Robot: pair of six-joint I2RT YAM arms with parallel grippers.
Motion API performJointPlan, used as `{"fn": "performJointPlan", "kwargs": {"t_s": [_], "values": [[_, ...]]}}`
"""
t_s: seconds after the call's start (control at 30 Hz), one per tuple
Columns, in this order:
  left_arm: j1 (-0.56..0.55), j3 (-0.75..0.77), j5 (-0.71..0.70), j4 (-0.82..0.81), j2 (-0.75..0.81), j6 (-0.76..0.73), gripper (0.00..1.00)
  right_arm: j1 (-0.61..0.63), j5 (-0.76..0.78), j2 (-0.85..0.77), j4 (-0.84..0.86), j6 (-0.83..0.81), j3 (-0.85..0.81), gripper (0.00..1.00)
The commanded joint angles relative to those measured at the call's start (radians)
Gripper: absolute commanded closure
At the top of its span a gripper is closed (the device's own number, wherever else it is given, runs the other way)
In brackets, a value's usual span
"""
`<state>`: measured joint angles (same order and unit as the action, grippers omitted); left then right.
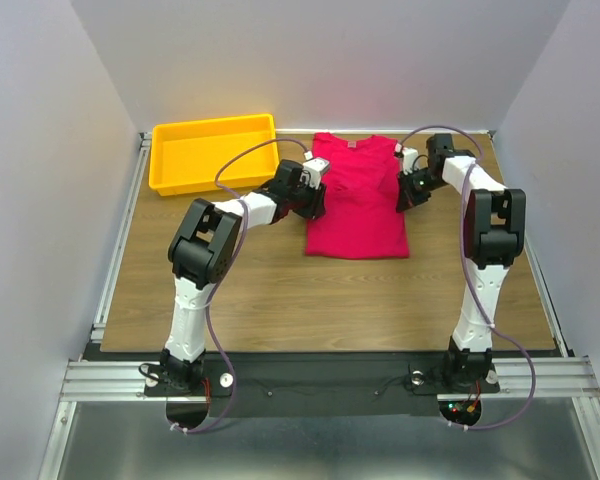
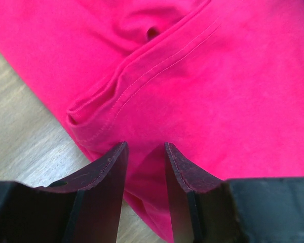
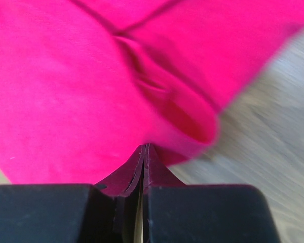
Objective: Fold and stack the t-shirts
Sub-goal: Fold the tshirt
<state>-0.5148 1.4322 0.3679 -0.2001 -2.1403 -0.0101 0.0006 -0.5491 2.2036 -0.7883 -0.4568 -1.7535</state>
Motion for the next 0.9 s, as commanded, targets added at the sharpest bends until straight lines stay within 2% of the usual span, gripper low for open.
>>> {"fn": "performJointPlan", "kwargs": {"t_s": [0.0,0.17,0.33,0.43,0.47,0.57,0.6,0.67,0.7,0.77,0.87], "values": [[0.002,0.039,-0.032,0.01,-0.004,-0.011,0.53,-0.03,0.066,-0.024,0.052,0.044,-0.063,0.96],[0.002,0.019,-0.041,-0.048,0.051,-0.024,0.5,-0.034,-0.004,-0.086,0.052,0.033,-0.061,0.93],[0.002,-0.038,-0.118,-0.105,0.213,-0.047,0.41,-0.034,-0.057,-0.209,0.049,-0.075,0.012,0.82],[0.002,-0.114,-0.191,-0.121,0.334,-0.054,0.37,-0.034,-0.119,-0.335,0.038,-0.218,0.168,0.7],[0.004,-0.169,-0.199,-0.122,0.402,-0.056,0.36,-0.034,-0.132,-0.366,0.028,-0.262,0.207,0.62],[0.004,-0.281,-0.185,-0.087,0.491,-0.027,0.35,-0.034,-0.205,-0.494,-0.029,-0.524,0.397,0.45],[0.002,-0.3,-0.17,-0.059,0.532,-0.013,0.35,-0.034,-0.222,-0.53,-0.048,-0.687,0.454,0.35],[0.002,-0.358,-0.114,0.025,0.563,0.043,0.35,-0.034,-0.245,-0.623,-0.103,-0.858,0.547,0.31],[0.001,-0.384,-0.097,0.048,0.586,0.108,0.35,-0.034,-0.249,-0.648,-0.112,-0.999,0.637,0.27],[-0.001,-0.481,-0.037,0.059,0.62,0.224,0.35,-0.028,-0.233,-0.702,-0.127,-1.147,0.736,0.23],[-0.013,-0.585,-0.032,0.044,0.645,0.31,0.35,-0.017,-0.204,-0.713,-0.103,-1.16,0.769,0.23]]}}
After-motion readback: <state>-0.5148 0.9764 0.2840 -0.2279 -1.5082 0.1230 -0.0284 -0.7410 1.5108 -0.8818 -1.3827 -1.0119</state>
